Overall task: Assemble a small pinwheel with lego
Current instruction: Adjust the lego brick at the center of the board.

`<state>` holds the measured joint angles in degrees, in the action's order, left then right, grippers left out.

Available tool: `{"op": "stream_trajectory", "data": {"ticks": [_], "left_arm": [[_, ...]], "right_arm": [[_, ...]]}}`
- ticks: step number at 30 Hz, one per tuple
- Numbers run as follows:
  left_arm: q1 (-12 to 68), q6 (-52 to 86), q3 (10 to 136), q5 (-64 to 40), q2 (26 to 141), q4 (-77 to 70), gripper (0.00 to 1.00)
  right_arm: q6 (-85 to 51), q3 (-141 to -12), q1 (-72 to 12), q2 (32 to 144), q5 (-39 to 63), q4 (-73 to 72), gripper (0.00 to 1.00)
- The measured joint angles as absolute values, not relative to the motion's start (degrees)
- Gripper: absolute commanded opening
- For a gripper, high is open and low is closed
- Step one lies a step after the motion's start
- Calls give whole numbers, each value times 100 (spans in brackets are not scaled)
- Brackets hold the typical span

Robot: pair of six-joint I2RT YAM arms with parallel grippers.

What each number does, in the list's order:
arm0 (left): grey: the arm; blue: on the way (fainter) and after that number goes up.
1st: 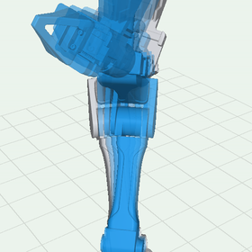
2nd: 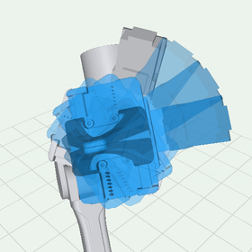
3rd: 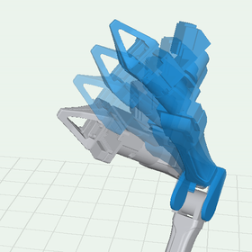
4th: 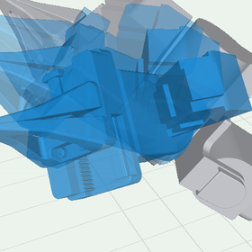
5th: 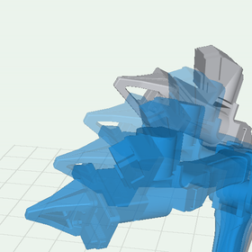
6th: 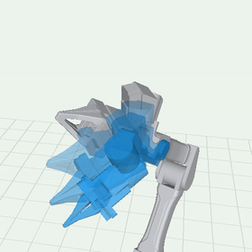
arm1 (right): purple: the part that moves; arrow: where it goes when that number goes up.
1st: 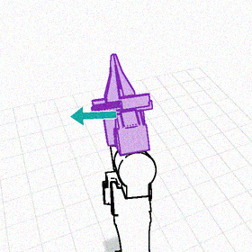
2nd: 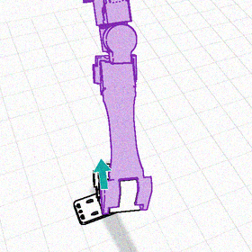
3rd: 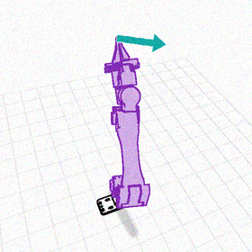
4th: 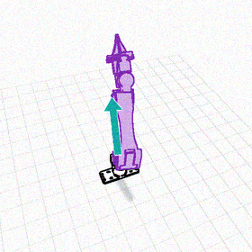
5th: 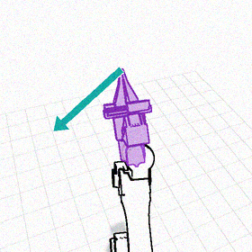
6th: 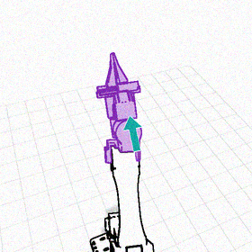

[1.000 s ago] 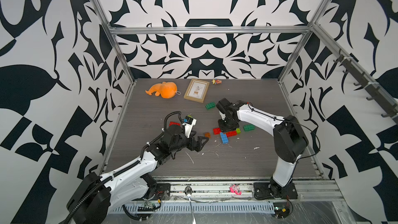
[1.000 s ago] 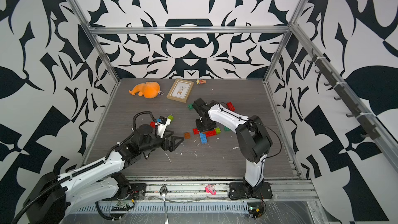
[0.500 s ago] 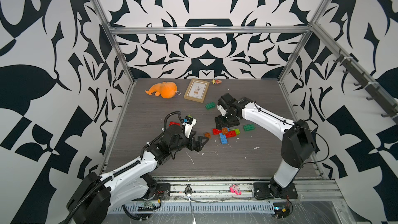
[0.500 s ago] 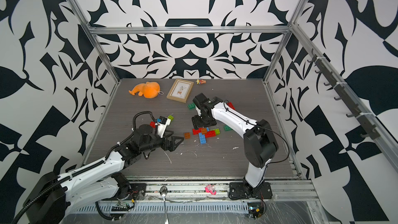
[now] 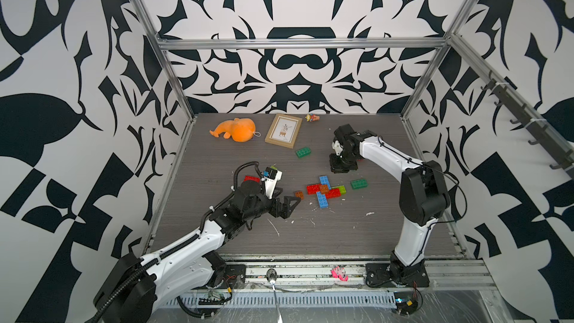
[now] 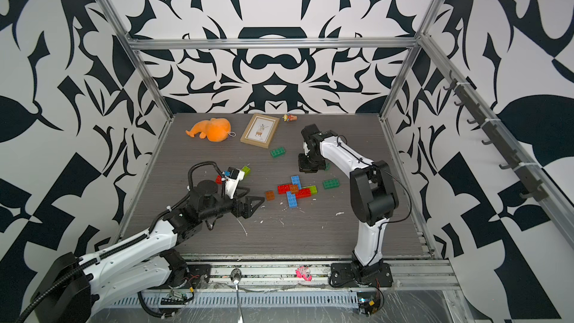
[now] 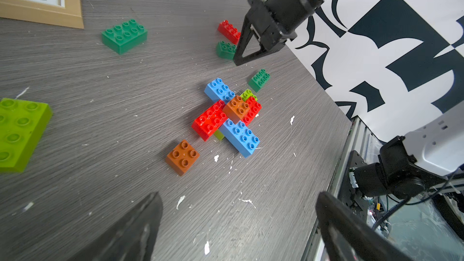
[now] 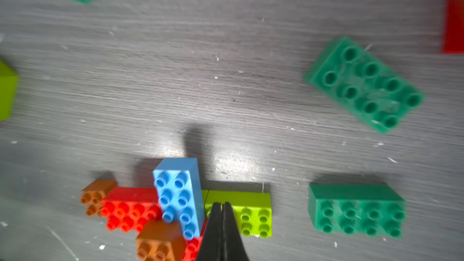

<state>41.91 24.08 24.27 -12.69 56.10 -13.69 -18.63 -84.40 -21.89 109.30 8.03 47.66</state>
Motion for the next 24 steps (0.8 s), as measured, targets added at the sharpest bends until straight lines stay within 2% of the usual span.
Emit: {"op": "stream_trajectory", "data": {"ticks": [17,24], "left_arm": [[4191,2528,2307,-1857,5680,-1691,100],[4191,2528,2307,-1848,5662,-1693,100]], "right_arm": [[-1782,-7649,-2209,11205,642,4237,0],[-1789,-7175,-2209,10849,642,4073,0]]}}
